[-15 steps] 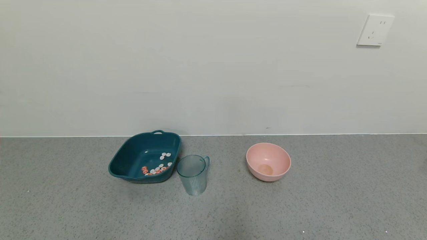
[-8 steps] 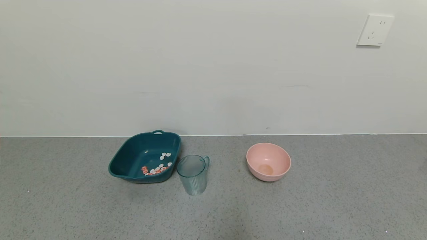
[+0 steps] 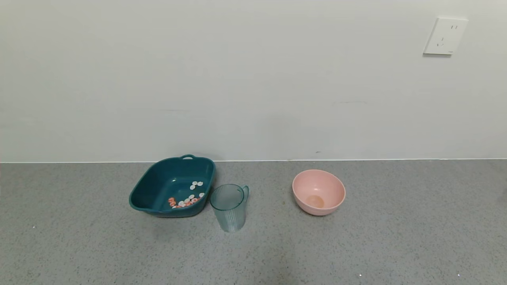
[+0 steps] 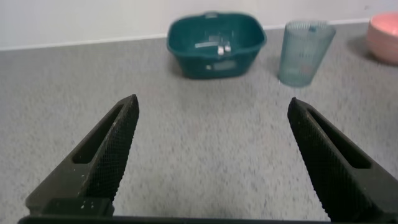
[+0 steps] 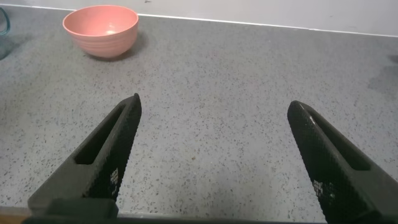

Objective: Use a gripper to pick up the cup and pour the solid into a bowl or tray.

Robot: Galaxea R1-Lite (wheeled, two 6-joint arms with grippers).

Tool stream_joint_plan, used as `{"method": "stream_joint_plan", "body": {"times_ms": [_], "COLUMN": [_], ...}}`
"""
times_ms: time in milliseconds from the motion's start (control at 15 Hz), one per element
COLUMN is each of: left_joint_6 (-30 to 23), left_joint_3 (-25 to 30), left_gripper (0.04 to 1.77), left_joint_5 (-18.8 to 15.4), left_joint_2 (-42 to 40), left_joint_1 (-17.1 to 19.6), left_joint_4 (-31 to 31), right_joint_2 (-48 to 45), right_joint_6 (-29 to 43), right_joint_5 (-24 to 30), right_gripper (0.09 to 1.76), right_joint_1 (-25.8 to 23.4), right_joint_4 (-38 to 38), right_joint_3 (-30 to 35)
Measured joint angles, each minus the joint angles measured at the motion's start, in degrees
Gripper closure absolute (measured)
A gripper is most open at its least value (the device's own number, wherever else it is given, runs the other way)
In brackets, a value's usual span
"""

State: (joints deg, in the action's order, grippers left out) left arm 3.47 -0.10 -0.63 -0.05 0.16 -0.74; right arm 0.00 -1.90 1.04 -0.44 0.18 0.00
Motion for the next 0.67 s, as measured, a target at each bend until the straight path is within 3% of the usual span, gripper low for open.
{"method": "stream_joint_plan", "body": {"times_ms": [667], "left_joint_6": [-3.9], "left_joint_3": [0.1], "left_gripper": [0.09], "left_joint_5": [0.6], "left_joint_2": [0.0], "left_joint_1": [0.0], "left_joint_4": [0.7], "right_joint_2": [0.0], "right_joint_6": [-0.1], "right_joint_5": [0.0], "right_gripper": [0.14], "right_joint_1": [0.0], "right_joint_4": [0.1], "right_joint_3": [0.0]}}
